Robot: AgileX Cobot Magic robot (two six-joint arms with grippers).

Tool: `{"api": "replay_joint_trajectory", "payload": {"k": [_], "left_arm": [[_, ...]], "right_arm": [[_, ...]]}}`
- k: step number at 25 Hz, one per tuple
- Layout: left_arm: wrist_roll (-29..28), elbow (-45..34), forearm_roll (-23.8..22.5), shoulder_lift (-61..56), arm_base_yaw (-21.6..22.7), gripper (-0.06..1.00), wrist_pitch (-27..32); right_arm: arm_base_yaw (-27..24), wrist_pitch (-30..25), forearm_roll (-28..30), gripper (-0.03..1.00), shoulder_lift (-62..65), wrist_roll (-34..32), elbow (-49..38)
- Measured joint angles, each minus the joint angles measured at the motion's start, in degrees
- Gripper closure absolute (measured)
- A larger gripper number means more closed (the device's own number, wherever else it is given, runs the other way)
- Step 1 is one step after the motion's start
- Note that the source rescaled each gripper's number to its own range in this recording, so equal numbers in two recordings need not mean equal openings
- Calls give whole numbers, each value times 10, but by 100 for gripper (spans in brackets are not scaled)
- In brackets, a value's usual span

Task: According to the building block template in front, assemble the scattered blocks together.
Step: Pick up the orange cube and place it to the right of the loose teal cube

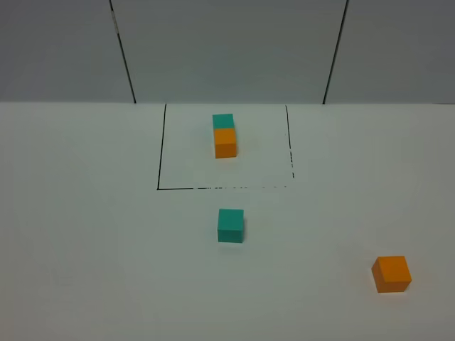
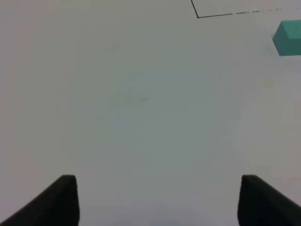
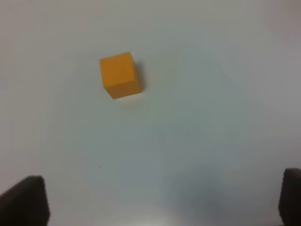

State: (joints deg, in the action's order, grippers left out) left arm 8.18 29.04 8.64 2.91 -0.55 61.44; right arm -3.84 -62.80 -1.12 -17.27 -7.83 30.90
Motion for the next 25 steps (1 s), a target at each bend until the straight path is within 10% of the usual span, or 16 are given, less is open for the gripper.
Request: {"api": "replay_joint_trajectory", "payload": {"k": [13,25], "left_arm": [[0,0,0,0,0,44,0],[0,0,0,0,0,44,0]], "right_arm": [[0,-10,-7,0,-243,5,114],[0,91,-44,0,-533,58,154]]}}
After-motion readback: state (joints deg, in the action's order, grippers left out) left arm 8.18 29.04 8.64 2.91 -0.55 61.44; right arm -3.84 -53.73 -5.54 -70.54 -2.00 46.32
